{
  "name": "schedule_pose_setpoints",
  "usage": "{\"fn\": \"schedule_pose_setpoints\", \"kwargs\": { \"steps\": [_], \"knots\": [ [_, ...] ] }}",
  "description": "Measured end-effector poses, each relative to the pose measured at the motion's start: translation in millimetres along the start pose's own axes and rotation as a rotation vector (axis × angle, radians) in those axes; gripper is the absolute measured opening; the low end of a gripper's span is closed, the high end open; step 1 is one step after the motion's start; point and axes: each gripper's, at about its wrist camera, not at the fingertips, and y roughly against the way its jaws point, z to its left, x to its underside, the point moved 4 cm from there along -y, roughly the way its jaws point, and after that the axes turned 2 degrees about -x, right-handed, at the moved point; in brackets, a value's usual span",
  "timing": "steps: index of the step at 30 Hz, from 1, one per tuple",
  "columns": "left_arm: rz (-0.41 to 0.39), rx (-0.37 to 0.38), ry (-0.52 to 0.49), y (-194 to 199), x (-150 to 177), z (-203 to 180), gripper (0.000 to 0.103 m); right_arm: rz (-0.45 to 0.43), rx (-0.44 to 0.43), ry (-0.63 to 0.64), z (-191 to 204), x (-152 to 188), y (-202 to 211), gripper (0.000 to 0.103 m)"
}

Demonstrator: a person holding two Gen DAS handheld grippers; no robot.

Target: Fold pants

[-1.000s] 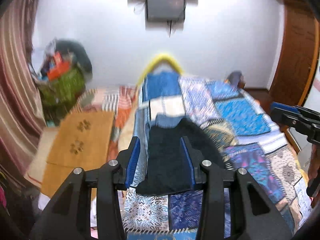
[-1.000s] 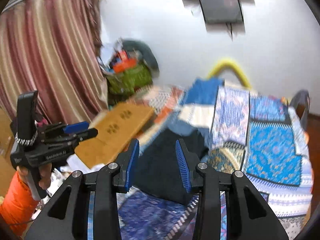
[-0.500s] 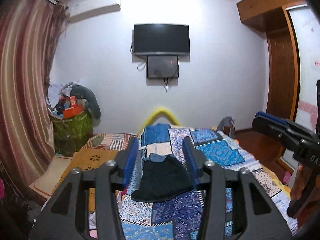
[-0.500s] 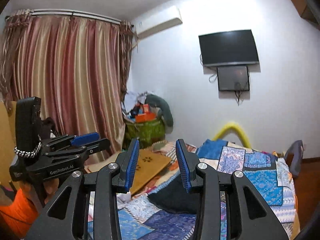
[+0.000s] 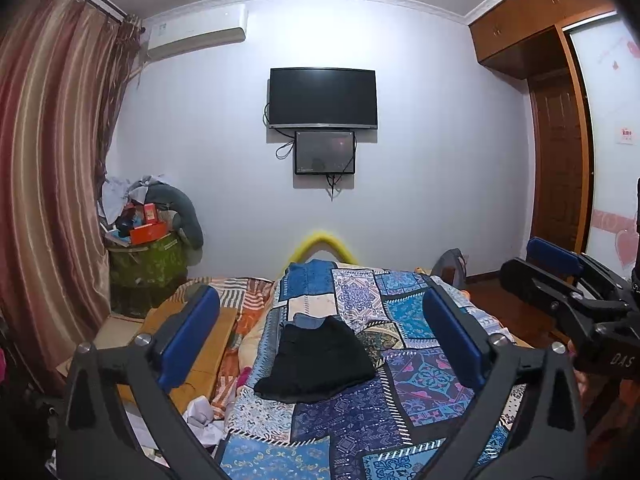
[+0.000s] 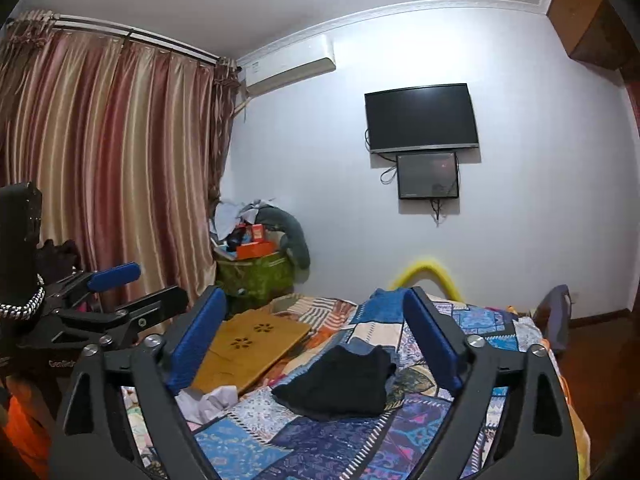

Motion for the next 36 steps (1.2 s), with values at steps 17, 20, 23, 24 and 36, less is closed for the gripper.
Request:
{"fn": "schedule_pose_setpoints", "kwargs": {
  "steps": [17,20,23,24,36],
  "knots": [
    [0.002,-0.008,-0.011,-2.2,11.1,-1.9,0.103,0.016,0.021,-0.008,-1.6,11.7,7.4,0.103],
    [0.008,-0.010,-0.001,-4.7,13.3,0.0,0.103,0.018,0.018,-0.010,0.5,12.3,8.5,0.103],
    [0.018,-0.004,0.006,-7.2,15.7,0.6,0.103,0.022,0.018,-0.012,1.2,11.9,8.8,0.103],
    [0.020,-0.004,0.006,-8.0,16.5,0.6,0.103,0.025,0.019,-0.012,1.4,11.5,8.4,0.103],
    [0.020,-0.007,0.005,-10.7,20.1,-0.5,0.103,0.038,0.028,-0.007,0.6,9.5,5.6,0.103]
  ]
}}
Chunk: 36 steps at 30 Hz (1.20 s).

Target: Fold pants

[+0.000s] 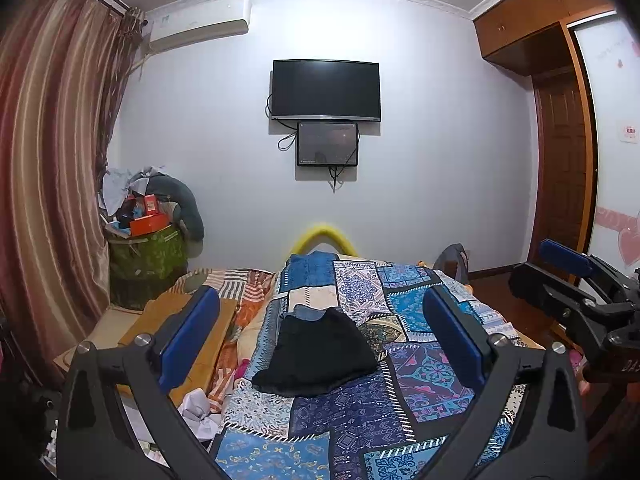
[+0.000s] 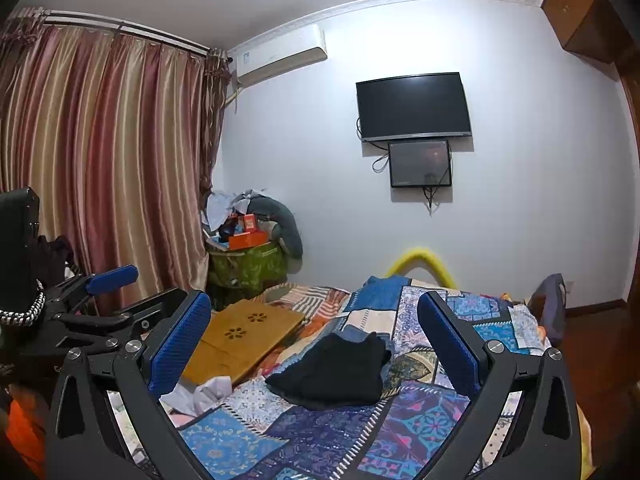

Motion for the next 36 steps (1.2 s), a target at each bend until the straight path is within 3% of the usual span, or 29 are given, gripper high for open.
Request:
{"fn": "schedule_pose_setpoints", "kwargs": {
  "steps": [36],
  "knots": [
    [-0.017,0.028,-0.019,9.3,-3.0,-3.6,0.103,-0.001,0.011,-0.005,-0.9,1.6,5.8,0.103]
  ]
}}
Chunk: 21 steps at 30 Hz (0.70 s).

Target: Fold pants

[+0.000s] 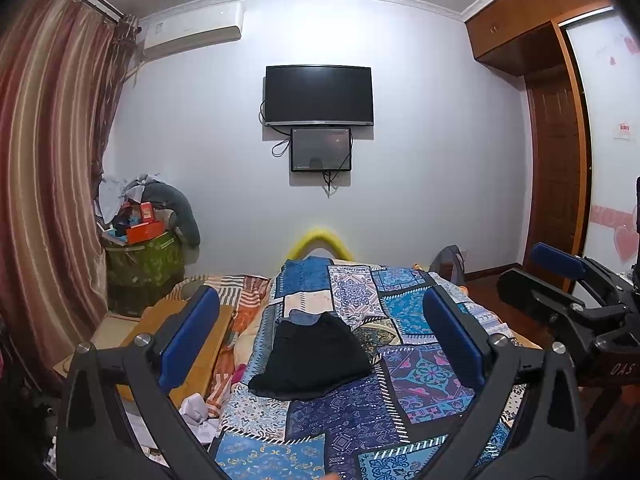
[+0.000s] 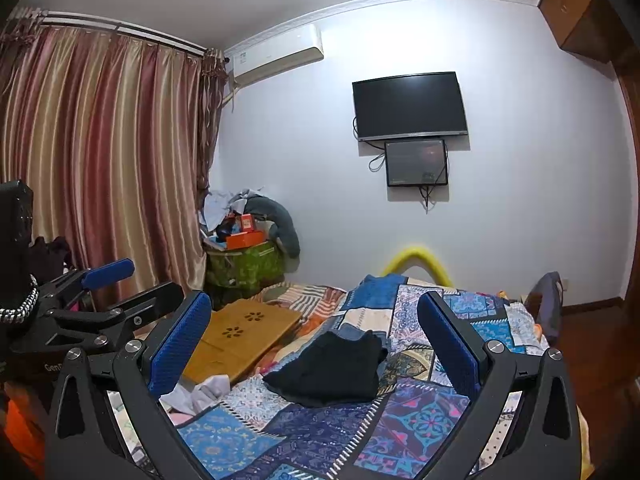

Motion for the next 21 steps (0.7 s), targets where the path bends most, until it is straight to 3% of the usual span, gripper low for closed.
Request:
{"fn": "schedule_pose_setpoints", "kwargs": {
  "steps": [21],
  "knots": [
    [0.044,0.041,0.022,-9.7,1.6,2.8,0.103,0.004,0.004,-0.015,-3.8,-1.7,-1.5,0.103]
  ]
}}
